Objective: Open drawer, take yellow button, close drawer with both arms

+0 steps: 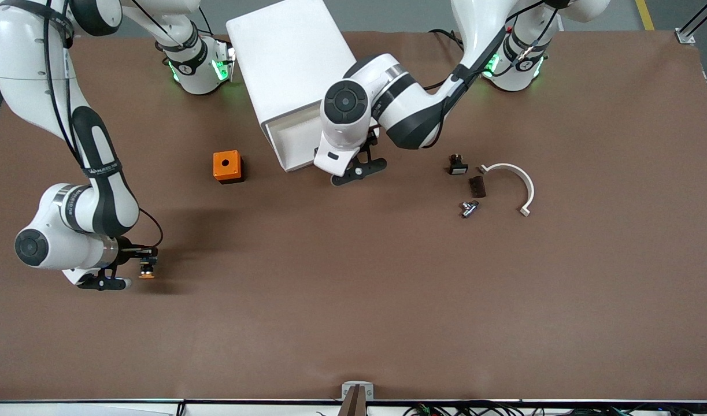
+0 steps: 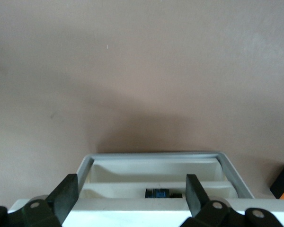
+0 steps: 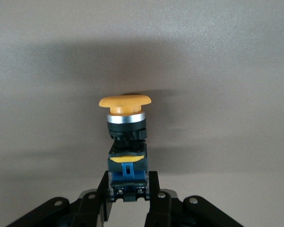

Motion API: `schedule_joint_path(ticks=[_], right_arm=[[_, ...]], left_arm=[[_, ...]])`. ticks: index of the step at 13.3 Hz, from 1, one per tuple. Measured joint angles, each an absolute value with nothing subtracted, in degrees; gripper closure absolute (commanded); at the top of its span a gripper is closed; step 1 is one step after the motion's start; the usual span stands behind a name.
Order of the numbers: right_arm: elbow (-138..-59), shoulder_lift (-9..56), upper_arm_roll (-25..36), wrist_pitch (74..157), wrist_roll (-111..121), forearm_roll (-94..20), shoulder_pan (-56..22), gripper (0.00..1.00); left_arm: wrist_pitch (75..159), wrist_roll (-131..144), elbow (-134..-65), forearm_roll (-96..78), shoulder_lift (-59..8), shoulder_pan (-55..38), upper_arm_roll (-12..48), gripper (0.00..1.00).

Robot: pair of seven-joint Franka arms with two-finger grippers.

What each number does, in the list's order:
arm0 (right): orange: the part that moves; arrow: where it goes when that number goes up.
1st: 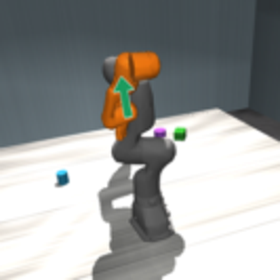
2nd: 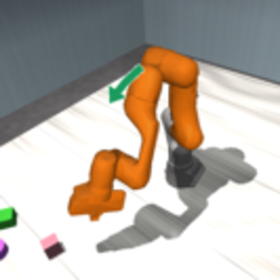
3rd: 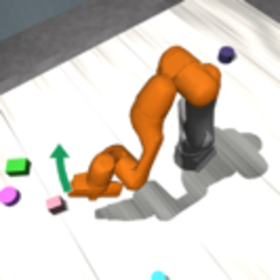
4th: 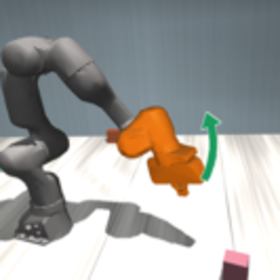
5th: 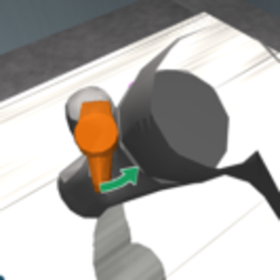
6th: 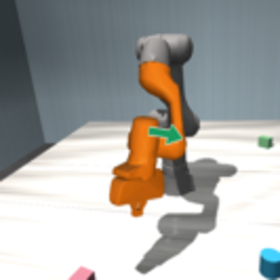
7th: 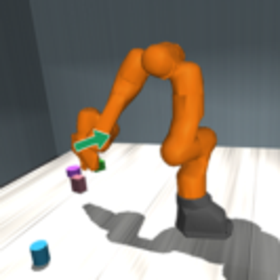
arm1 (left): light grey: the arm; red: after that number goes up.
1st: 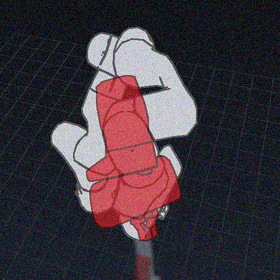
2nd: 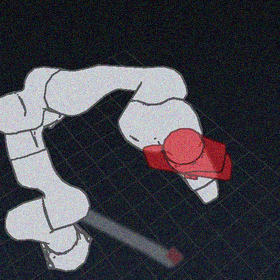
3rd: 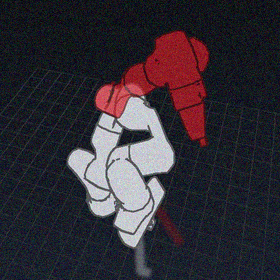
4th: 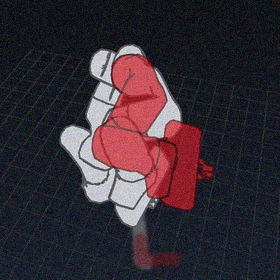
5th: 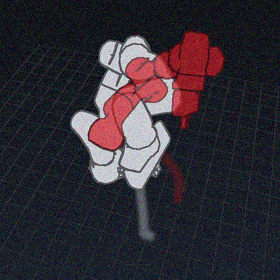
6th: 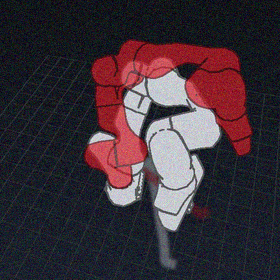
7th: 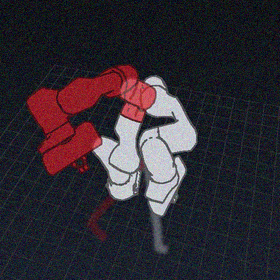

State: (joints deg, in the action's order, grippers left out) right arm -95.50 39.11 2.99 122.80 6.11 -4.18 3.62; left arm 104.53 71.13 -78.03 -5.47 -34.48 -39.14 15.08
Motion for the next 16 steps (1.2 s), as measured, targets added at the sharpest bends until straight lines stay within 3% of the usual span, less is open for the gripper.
schedule_joint_path(ticks=[3, 4, 9, 16], right_arm=[[-95.41, 39.33, 2.98, 122.93, 6.09, -4.18, 3.63, 0.16], [-95.41, 39.35, 2.97, 122.94, 6.08, -4.18, 3.63, 0.04], [-93.91, 38.21, 2.86, 121.12, 5.41, -4.23, 3.62, 0.00], [-92.68, 24.31, 2.57, 108.93, 3.05, -4.24, 3.41, 0.00]], left_arm=[[104.53, 74.04, -78.82, -5.47, -34.48, -39.19, 17.44, 0.00], [104.53, 74.85, -79.16, -5.47, -34.48, -39.29, 18.18, 0.00], [104.53, 78.61, -80.39, -5.47, -34.55, -42.48, 18.98, 0.00], [104.53, 80.37, -80.90, -5.48, -34.60, -43.68, 18.94, 0.00]])
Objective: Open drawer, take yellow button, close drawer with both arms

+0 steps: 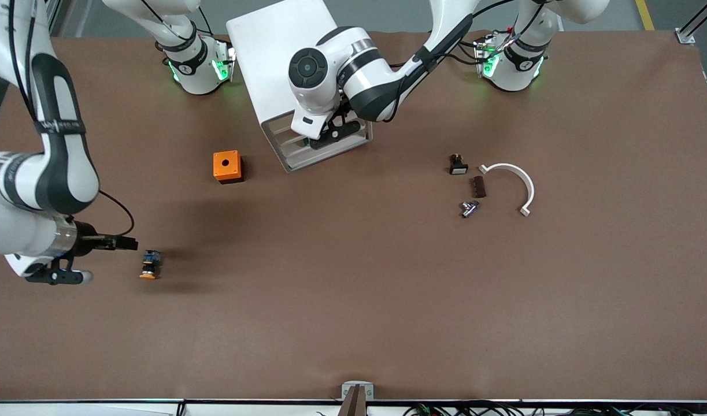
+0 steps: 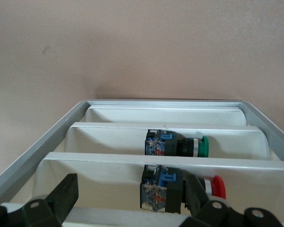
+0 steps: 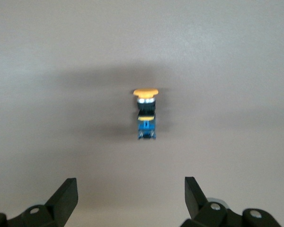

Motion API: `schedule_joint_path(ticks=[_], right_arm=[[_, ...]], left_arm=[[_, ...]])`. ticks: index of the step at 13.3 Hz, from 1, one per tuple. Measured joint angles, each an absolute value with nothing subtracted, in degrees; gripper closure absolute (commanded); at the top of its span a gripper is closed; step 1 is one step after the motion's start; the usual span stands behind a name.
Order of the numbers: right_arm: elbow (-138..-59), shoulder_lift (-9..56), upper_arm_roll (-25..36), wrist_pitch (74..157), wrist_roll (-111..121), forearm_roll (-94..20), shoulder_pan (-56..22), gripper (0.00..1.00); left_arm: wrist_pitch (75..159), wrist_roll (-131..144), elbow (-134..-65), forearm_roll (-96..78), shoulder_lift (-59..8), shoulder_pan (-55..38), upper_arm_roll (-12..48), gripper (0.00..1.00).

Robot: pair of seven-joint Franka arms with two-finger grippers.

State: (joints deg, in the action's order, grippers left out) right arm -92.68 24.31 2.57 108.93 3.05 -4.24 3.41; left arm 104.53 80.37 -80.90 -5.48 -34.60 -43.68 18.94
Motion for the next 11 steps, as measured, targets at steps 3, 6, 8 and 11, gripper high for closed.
schedule_joint_path(ticks=[3, 6, 8, 11], right_arm=[[-92.69, 18.01, 2.33, 104.60, 2.53, -4.23, 3.26, 0.00], [-92.72, 11.99, 2.11, 101.86, 2.60, -4.23, 3.14, 0.00], [-92.72, 8.43, 1.97, 99.19, 2.60, -4.23, 3.00, 0.00], [-92.84, 4.07, 1.94, 96.22, 2.27, -4.23, 2.98, 0.00]], left_arm=[[104.53, 80.88, -80.55, -3.82, -34.33, -41.87, 17.24, 0.00], [104.54, 80.79, -79.70, 2.03, -33.37, -34.91, 16.62, 0.00], [104.51, 80.36, -79.61, 6.14, -32.36, -29.92, 16.56, 0.00], [104.09, 77.77, -79.74, 10.48, -31.88, -24.31, 16.52, 0.00]])
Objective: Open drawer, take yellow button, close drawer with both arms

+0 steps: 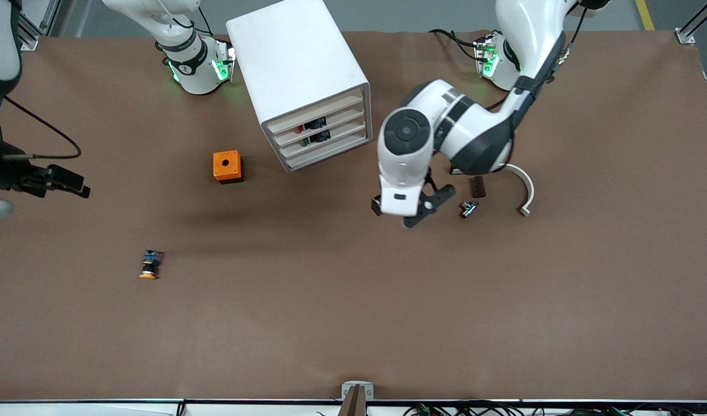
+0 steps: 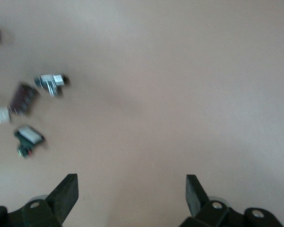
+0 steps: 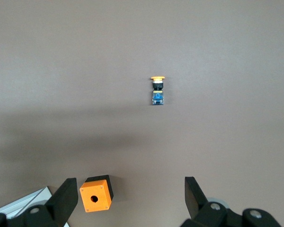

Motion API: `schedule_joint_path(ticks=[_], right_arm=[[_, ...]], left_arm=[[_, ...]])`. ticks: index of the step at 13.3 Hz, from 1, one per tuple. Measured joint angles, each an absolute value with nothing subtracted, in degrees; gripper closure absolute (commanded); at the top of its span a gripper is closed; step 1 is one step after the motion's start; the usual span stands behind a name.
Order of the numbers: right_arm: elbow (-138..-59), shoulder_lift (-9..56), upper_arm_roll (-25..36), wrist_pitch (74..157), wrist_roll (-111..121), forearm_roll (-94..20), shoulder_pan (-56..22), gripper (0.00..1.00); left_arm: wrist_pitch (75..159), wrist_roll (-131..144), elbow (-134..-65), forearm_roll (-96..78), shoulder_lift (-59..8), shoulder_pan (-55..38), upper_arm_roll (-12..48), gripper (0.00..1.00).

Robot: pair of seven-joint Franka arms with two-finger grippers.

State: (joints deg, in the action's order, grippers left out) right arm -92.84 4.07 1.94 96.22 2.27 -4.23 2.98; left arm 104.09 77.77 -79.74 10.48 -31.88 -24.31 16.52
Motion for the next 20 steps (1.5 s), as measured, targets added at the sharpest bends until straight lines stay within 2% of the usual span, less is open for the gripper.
schedule_joint_path(ticks=[6, 12, 20], right_arm=[[-95.21, -0.19, 1.89, 96.03, -1.41, -4.03, 2.80, 0.00], [-95.32, -1.53, 1.89, 93.40, -4.97, -2.08, 1.56, 0.00], [-95.69, -1.55, 1.88, 95.43, -5.04, -2.08, 1.95, 0.00]], left_arm=[[104.06, 64.75, -79.56, 13.75, -30.73, -14.11, 16.32, 0.00], [103.95, 45.39, -79.37, 13.72, -24.09, -3.45, 16.59, 0.00], [95.33, 28.74, -79.33, 11.65, -16.12, 4.56, 16.73, 0.00]])
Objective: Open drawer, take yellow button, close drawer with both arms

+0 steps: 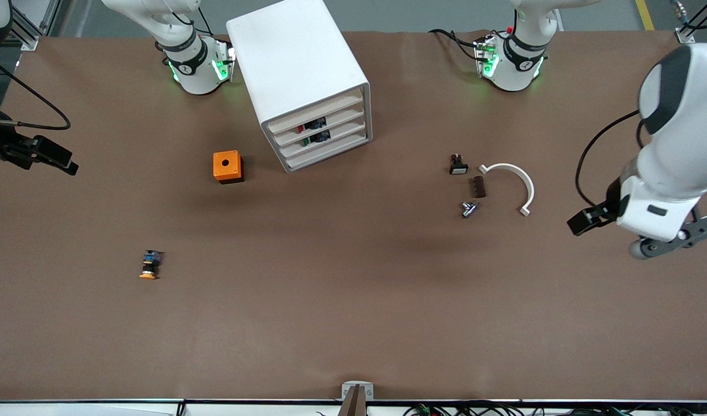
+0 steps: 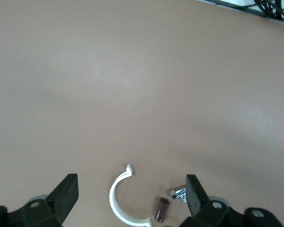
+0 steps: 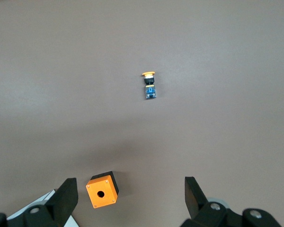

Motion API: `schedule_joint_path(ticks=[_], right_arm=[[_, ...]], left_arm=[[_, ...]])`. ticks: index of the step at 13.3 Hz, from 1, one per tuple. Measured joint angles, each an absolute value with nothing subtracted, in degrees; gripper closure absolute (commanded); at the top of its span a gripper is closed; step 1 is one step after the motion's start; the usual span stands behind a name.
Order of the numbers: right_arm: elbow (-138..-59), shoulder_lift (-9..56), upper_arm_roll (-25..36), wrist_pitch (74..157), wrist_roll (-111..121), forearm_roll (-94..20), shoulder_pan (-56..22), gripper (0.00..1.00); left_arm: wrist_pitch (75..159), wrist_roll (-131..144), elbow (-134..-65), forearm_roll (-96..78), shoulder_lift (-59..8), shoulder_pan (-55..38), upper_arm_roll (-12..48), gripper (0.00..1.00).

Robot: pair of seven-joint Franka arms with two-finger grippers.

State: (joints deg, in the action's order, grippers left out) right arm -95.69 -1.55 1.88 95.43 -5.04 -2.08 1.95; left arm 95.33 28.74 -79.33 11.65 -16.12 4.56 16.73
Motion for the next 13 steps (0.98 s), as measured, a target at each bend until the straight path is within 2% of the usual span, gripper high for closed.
schedule_joint_path(ticks=[3, 8, 13], right_arm=[[-95.70, -1.55, 1.79, 95.43, -5.04, -2.08, 1.91, 0.00], [-95.70, -1.55, 1.69, 95.43, -5.04, -2.08, 1.87, 0.00], [-95.71, -1.55, 1.66, 95.39, -5.04, -2.08, 1.86, 0.00]], left_arm=[[91.15, 23.09, -79.34, 9.37, -12.65, 5.93, 15.65, 0.00], [85.22, 16.68, -80.85, 4.44, -7.62, 2.14, 9.45, 0.00], [84.45, 12.34, -87.45, 0.07, -0.69, 1.11, 5.05, 0.00]])
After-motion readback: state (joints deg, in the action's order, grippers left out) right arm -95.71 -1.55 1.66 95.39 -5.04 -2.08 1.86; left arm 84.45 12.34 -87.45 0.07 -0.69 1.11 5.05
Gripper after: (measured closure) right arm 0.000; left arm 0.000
